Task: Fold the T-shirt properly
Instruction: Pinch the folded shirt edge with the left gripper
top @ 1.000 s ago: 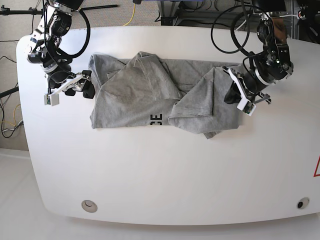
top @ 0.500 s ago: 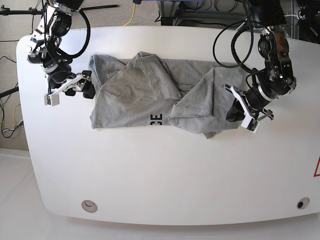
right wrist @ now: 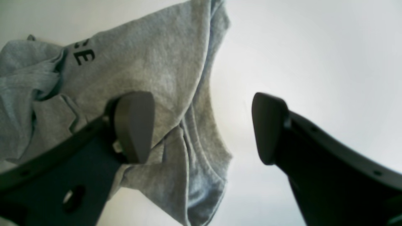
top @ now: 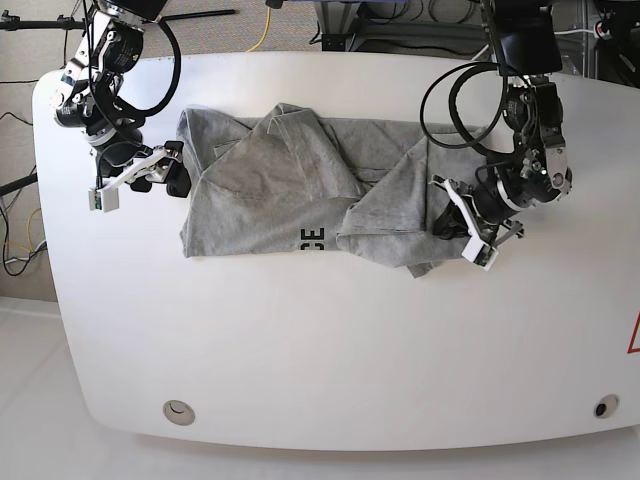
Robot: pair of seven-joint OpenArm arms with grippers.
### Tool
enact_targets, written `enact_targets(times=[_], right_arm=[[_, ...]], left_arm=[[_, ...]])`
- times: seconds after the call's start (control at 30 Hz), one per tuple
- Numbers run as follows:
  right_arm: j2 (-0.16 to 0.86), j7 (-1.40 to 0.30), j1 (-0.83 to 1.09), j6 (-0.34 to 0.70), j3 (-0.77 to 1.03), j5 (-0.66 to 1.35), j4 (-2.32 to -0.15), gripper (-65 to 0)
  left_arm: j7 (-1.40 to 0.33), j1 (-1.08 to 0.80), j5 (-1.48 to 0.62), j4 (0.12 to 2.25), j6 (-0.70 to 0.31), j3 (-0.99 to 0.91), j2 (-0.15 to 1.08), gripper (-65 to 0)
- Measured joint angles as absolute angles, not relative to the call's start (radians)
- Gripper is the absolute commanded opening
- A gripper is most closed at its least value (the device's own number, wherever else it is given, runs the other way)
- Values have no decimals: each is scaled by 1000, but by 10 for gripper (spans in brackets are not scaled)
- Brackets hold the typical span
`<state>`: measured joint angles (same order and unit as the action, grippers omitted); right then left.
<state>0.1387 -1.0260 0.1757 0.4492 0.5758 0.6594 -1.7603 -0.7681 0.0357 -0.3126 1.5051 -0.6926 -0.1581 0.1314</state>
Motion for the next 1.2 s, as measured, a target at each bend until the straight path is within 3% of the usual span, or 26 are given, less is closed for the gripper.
enact_targets(times=[0.27,0.43,0.57,1.2], right_arm=[[139,-1026,180,449,576,659,-1760,-195],[139,-1026,187,449,576,659,-1760,-195],[139,-1026,186,449,576,659,-1760,-195],[139,-1026,186,449,575,659,-1760,-195]], left_arm=[[-763,-22,-322,1660,-697,-80,128,-636],[-764,-44,-322,1705,-697,-75,126,-525],[-763,-47,-322,1707,-697,-78,126,-481],[-768,-47,-468,1547,-693,-202,112,-480]])
